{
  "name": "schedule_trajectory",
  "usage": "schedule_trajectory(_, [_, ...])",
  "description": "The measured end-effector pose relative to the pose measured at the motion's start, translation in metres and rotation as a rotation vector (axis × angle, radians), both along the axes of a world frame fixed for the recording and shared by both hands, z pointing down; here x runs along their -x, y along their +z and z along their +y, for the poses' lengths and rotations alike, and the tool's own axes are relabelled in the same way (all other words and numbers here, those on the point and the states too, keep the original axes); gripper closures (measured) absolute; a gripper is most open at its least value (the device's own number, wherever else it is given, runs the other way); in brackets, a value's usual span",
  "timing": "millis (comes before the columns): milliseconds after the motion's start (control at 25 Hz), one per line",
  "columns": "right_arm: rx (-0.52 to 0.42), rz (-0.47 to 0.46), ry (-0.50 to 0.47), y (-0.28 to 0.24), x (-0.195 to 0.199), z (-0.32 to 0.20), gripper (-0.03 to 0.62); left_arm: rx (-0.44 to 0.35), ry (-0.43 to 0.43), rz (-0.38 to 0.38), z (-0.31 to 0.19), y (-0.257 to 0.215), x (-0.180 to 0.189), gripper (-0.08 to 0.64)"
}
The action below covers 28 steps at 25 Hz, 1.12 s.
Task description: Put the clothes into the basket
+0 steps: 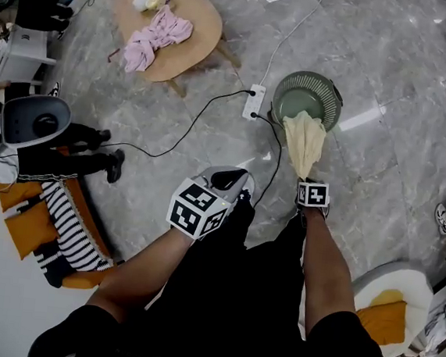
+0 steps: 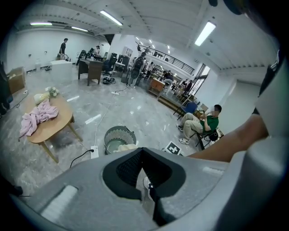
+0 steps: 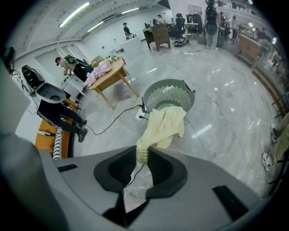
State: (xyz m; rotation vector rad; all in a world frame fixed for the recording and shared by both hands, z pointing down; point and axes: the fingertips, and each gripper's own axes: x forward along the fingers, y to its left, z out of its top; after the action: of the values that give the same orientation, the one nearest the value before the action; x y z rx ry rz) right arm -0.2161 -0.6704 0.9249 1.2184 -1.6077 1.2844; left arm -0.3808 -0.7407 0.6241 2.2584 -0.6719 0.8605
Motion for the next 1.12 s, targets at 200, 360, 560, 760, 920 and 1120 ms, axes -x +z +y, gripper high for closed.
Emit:
schedule_trajectory(200, [0.038, -0.031, -0.052, 0.001, 0.008, 0.014, 0.425, 0.006, 0.002, 0.002, 0.001, 0.001, -0.001, 0.559])
schedule_trajectory(360, [0.073, -0.091, 0.018, -0.001, 0.004, 0.027, 0.37, -0.004, 0.005, 0.01, 0.0, -0.003, -0.006, 0.558])
schedule_trajectory(560, [0.074, -0.084, 0.032, -0.012, -0.005, 0.038, 0.362, -0.022, 0.012, 0.028, 0.001, -0.013, -0.008, 0.559])
schedule_trajectory(760, [0.001, -0.102, 0.043, -0.041, -0.006, 0.031, 0.364, -0.036, 0.015, 0.045, 0.001, -0.024, -0.006, 0.558])
schedule_trajectory(920, [-0.125, -0.143, 0.094, -0.086, -0.01, 0.009, 0.411, -0.067, 0.029, 0.074, -0.005, -0.04, -0.01, 0.559])
schedule_trajectory(1120, [-0.351, -0.194, 0.152, -0.179, 0.0, -0.026, 0.569, -0.111, 0.042, 0.115, -0.014, -0.067, -0.005, 0.558])
